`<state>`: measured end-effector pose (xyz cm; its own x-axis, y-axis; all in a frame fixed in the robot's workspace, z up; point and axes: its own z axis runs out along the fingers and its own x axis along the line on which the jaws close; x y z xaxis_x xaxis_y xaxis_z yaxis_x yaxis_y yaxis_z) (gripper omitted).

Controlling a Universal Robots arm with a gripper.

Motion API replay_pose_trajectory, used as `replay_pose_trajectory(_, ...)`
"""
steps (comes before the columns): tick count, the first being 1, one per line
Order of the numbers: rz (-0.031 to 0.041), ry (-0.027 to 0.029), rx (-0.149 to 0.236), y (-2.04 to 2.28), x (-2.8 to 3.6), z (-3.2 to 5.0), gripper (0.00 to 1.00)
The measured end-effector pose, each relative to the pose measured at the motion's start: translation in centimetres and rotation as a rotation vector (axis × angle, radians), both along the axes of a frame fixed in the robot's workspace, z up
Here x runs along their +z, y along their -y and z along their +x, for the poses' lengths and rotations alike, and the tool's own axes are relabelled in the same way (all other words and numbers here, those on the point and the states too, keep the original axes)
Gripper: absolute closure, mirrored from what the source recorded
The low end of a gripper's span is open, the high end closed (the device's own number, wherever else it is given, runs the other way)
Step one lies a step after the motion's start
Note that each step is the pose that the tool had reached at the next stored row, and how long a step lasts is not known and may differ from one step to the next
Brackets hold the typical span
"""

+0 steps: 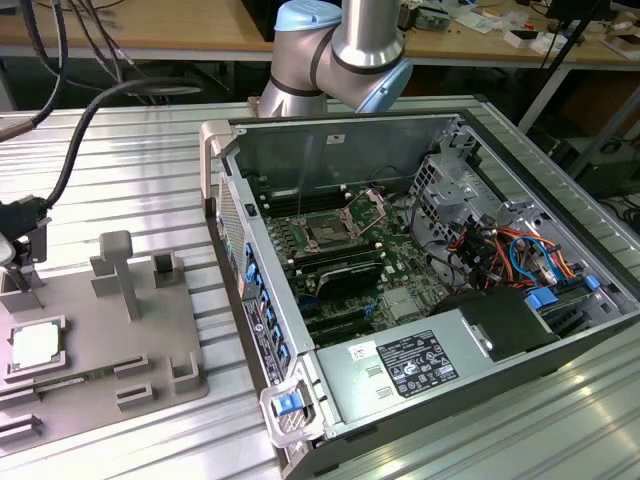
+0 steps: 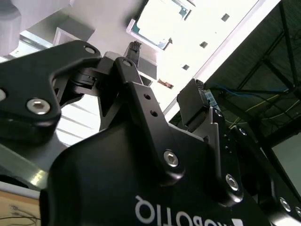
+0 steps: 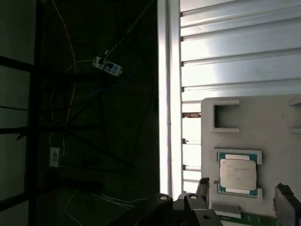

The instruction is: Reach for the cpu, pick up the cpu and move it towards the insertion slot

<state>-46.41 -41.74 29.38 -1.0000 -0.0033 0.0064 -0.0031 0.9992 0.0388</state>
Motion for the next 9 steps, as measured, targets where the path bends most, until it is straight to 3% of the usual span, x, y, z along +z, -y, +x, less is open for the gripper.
replay_pose_trajectory(2, 0.0, 0.0, 0.0, 0.02, -0.78, 0.01, 0.4)
replay_pose_trajectory(5, 0.0, 0.0, 0.003, 0.03, -1.39, 0.01, 0.4)
replay_pose_trajectory(9, 0.0, 0.0, 0.047, 0.03, -2.31, 0.01, 0.33)
